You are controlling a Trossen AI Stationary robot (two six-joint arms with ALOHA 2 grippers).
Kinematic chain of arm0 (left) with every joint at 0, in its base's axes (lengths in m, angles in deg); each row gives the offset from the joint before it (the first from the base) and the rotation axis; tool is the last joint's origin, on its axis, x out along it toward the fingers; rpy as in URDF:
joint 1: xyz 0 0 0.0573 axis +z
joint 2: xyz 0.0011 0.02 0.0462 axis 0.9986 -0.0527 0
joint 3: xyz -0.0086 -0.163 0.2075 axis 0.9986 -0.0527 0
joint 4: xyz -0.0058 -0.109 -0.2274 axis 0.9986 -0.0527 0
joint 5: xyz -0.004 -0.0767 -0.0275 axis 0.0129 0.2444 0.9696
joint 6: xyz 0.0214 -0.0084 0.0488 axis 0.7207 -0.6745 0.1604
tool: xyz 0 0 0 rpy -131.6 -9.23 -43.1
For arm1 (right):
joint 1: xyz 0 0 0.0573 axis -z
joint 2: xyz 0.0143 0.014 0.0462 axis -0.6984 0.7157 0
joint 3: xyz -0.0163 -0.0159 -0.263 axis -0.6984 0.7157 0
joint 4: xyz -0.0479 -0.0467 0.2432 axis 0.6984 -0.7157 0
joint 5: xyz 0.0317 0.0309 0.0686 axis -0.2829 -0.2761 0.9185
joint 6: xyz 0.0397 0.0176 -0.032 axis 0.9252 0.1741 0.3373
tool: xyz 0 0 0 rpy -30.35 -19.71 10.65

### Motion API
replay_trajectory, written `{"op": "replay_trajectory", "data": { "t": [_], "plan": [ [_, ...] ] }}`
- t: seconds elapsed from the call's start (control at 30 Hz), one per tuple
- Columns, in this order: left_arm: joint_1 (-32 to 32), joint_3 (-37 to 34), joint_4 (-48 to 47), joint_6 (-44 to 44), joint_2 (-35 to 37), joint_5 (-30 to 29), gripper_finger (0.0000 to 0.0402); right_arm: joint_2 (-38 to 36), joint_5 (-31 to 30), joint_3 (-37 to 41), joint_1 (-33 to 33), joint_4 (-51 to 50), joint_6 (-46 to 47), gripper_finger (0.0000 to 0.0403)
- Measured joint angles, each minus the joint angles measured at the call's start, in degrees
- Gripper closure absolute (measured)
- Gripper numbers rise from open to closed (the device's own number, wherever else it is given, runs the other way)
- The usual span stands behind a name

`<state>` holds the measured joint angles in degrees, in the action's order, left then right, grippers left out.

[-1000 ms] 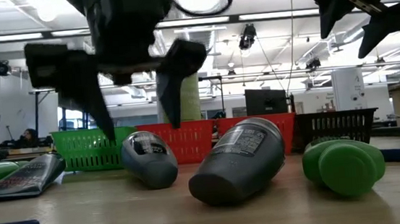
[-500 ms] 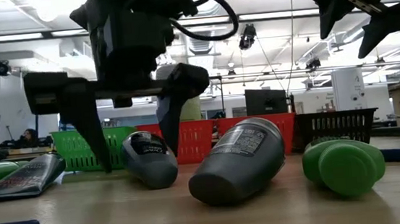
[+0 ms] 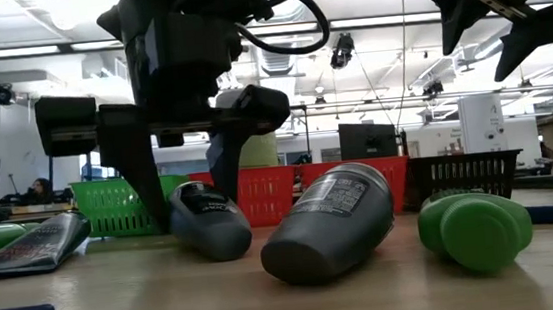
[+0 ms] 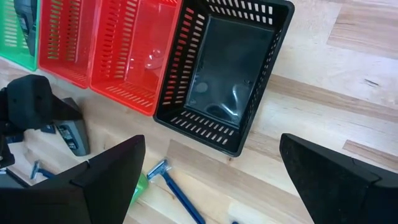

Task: Pick & Place Travel size toiletries
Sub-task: Put the gray deodorant into the green bin

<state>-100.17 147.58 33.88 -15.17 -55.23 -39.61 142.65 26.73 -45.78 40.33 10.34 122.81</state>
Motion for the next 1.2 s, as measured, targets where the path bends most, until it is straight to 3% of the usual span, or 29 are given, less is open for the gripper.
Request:
{"op": "replay_trajectory", "data": {
  "t": [0.17,0.53,0.77,1.0,1.2],
  "plan": [
    [0.00,0.16,-0.51,-3.08,0.31,-0.66,0.0184,0.00,0.00,0.00,0.00,0.00,0.00,0.0035],
    [0.07,1.64,-8.88,-24.12,9.57,-7.96,0.0183,0.00,0.00,0.09,0.00,0.00,-0.49,0.0035],
    [0.22,0.83,-12.03,-47.69,16.90,-16.30,0.0183,0.00,-0.16,0.11,0.00,0.00,-0.50,0.0035],
    [0.24,0.36,-22.06,-76.94,21.95,-29.38,0.0183,0.00,-1.39,0.11,0.00,0.02,-0.46,0.0035],
    [0.26,-5.28,-24.02,-101.24,27.31,-34.76,0.0183,0.00,-1.80,0.11,0.00,0.02,-0.47,0.0035]
  ]
}}
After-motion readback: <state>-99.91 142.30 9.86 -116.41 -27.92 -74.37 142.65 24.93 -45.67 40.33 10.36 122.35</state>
